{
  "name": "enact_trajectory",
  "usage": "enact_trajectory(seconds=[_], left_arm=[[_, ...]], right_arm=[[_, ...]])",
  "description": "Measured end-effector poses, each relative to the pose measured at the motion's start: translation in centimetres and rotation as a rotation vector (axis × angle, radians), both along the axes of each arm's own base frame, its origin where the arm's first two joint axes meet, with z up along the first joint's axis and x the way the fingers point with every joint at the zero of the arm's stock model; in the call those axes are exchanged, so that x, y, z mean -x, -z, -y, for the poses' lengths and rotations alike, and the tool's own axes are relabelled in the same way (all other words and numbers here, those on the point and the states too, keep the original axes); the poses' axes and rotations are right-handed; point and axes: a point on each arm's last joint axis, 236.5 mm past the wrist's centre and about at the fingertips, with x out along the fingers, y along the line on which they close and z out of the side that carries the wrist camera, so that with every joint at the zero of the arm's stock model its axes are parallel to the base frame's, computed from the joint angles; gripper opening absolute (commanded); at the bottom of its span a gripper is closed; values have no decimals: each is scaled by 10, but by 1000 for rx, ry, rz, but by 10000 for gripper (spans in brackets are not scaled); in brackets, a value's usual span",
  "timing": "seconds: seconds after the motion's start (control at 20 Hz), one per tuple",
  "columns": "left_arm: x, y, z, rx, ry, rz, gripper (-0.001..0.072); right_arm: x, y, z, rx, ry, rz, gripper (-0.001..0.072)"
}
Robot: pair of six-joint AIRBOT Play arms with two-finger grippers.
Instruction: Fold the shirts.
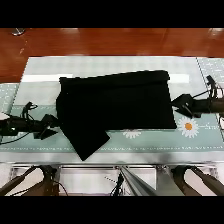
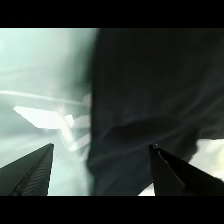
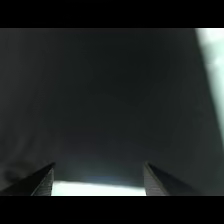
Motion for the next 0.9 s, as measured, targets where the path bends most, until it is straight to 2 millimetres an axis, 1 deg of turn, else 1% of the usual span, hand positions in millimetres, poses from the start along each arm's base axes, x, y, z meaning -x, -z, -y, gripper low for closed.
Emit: enact_trajectory(seconds=[0.15, 0.2, 0.25, 0.3, 0.35, 0.4, 0.45, 0.5, 0.55, 0.6, 0.65, 0.7, 0.8, 0.9], left_arm=[[-13, -1, 19, 65, -38, 85, 697], [-16, 0, 24, 73, -40, 101, 618], [-18, 2, 29, 72, -36, 116, 141], [-19, 7, 32, 58, -19, 127, 25], [-16, 9, 36, 56, 4, 129, 24], [-19, 8, 40, 62, 12, 146, 24], [-19, 8, 43, 68, 20, 149, 24], [-19, 6, 44, 72, 26, 153, 24], [-21, 5, 45, 78, 29, 160, 24], [-21, 4, 45, 82, 34, 164, 25], [-21, 3, 46, 86, 37, 167, 25], [-22, 2, 46, 88, 39, 171, 25], [-22, 1, 47, 91, 43, 175, 25], [-23, 1, 47, 92, 43, 177, 25]], right_arm=[[13, -2, -14, -41, 4, 28, 632], [14, -3, -17, -55, 9, 35, 632], [14, -5, -20, -71, 18, 38, 633], [14, -7, -22, -87, 28, 45, 633], [11, -12, -21, -104, 45, 56, 633], [9, -15, -15, -101, 66, 67, 633], [5, -16, -2, -84, 100, 74, 633], [6, -14, 15, -51, 135, 69, 633], [10, -8, 32, -14, 174, 43, 632], [20, 3, 50, 28, 214, -9, 632], [34, 17, 62, 63, 247, -78, 632], [50, 32, 70, 85, 269, -149, 632], [74, 53, 70, 101, 272, -243, 632], [88, 66, 66, 100, 254, -298, 632]])
